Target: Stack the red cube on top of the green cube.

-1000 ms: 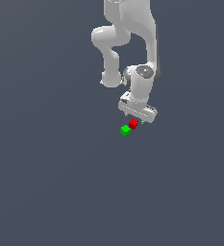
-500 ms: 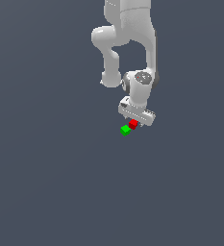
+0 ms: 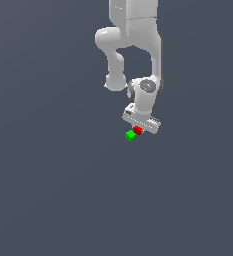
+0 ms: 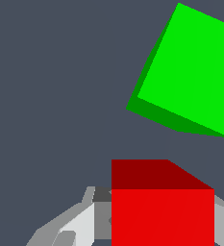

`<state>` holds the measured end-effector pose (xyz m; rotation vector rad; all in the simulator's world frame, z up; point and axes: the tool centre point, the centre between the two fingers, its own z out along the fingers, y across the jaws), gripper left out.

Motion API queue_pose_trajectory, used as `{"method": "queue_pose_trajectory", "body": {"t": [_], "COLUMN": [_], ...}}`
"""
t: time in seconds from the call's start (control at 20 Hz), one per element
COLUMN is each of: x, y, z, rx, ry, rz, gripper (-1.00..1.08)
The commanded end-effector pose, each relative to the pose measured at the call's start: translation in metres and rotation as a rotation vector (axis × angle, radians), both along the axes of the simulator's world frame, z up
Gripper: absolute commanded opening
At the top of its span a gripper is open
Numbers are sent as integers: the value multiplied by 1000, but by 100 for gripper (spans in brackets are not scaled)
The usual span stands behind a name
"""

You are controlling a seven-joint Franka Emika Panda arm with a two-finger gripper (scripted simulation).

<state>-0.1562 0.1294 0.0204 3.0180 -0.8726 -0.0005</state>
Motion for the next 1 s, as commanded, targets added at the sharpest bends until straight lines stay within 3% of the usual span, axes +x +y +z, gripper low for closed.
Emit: {"method": "queue_pose_trajectory", "body": {"t": [0.0,0.55,0.95], "x": [0,0,-1], "y": [0,0,0], "z": [-1,2,28], "rx": [0,0,0], "ry": [0,-1,-1], "rz": [0,0,0], "gripper": [-100,-100,-100]}}
